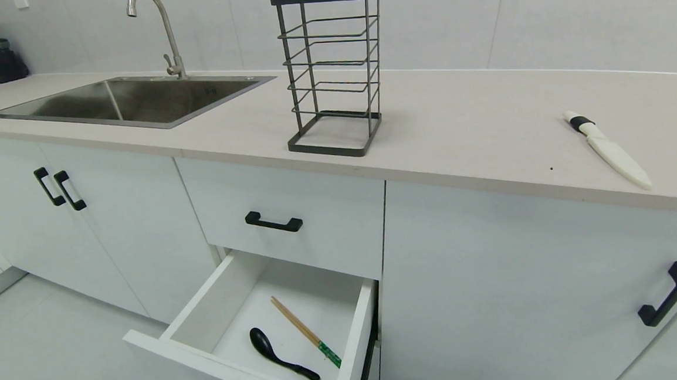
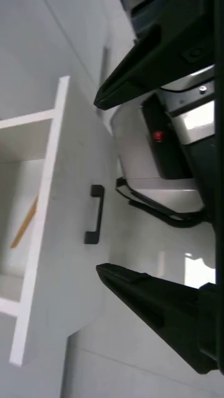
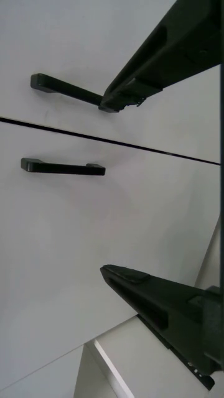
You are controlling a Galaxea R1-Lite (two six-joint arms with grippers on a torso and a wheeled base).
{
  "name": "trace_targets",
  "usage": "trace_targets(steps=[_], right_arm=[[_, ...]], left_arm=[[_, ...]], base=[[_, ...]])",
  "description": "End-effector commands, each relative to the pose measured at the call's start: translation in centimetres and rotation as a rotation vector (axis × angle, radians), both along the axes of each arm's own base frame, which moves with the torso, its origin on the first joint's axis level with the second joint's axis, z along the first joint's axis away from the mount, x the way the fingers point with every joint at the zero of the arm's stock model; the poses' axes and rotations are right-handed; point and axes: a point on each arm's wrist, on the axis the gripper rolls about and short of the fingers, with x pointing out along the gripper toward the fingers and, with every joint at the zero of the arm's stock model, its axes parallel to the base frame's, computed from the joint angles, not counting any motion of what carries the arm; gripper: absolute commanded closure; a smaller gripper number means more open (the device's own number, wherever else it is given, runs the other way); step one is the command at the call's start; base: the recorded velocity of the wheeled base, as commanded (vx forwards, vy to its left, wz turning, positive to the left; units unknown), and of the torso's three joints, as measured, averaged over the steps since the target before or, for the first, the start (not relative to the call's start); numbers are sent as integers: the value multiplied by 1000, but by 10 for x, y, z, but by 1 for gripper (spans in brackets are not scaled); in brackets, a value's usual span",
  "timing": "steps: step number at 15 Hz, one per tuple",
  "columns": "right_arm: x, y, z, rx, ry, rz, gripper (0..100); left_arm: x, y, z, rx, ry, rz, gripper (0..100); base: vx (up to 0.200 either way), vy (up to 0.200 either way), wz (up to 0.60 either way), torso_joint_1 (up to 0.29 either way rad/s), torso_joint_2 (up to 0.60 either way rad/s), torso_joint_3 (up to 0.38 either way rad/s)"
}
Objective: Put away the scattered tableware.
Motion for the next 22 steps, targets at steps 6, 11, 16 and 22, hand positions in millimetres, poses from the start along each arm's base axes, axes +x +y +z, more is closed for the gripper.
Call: trace_targets(steps=[6,11,16,22], right_arm=[[0,0,0,0,5,0,0],[0,0,0,0,5,0,0],[0,0,0,0,5,0,0],[0,0,0,0,5,0,0]], left_arm=[[75,-14,-21,149,385,-167,0],[113,-22,-52,181,417,-199,0],[131,-24,-64,213,413,-174,0],[150,-28,-70,214,396,-170,0]], base=[[0,0,0,0,0,0],[0,0,0,0,0,0],[0,0,0,0,0,0],[0,0,0,0,0,0]])
